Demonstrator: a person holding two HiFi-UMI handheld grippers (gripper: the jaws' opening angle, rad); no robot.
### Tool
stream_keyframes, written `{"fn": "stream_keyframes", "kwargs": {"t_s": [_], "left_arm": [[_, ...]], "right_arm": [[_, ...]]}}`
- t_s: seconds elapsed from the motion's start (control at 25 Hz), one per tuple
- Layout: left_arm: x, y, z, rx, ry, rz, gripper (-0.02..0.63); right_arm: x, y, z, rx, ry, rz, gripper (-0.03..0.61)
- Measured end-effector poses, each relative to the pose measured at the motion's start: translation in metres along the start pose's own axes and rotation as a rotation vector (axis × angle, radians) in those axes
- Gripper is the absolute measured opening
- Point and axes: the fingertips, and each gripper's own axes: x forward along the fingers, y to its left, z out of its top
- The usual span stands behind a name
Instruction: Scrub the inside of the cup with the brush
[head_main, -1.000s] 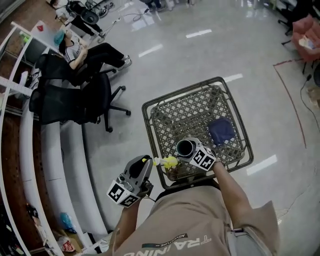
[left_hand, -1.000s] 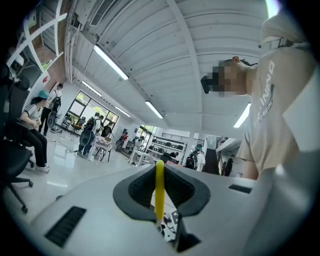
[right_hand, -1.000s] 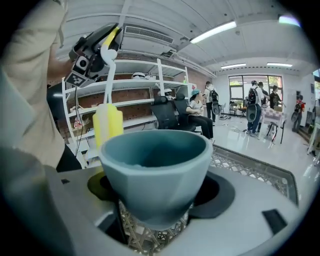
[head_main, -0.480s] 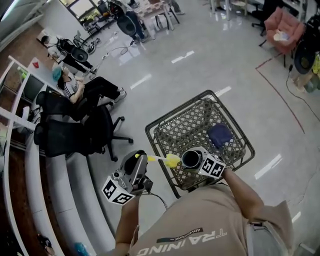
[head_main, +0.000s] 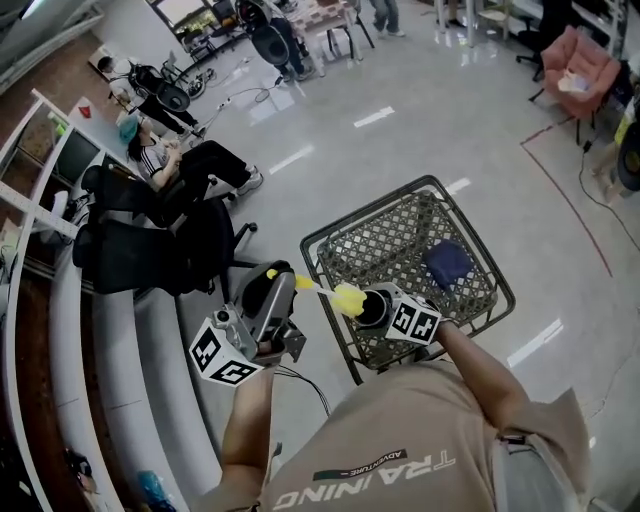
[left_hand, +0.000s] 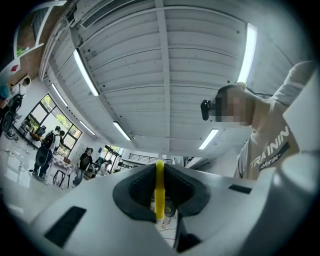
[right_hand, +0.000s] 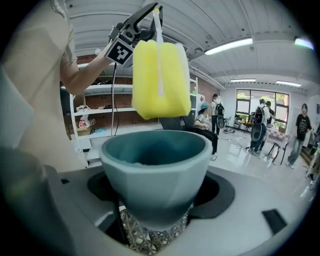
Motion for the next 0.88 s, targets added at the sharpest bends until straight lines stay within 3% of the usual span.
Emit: {"fn": "stream_keyframes", "kwargs": {"t_s": [0.24, 0.6, 0.88], "left_arm": [[-0.008, 0.003, -0.022, -0.007, 0.030, 0.019, 0.052], [-0.017, 0.004, -0.066, -0.040, 0.077, 0.082, 0.052], [-0.009, 0.000, -0.090, -0.069, 0.084, 0.062, 0.052]], "right_arm": [[0.004, 0.006, 0.023, -0.064, -0.011, 0.030, 0.396], [-0.015, 0.014, 0.016, -0.077, 0.019, 0.011, 0.396], [-0.025, 0.017, 0.038, -0.074, -0.039, -0.004, 0.396]]}}
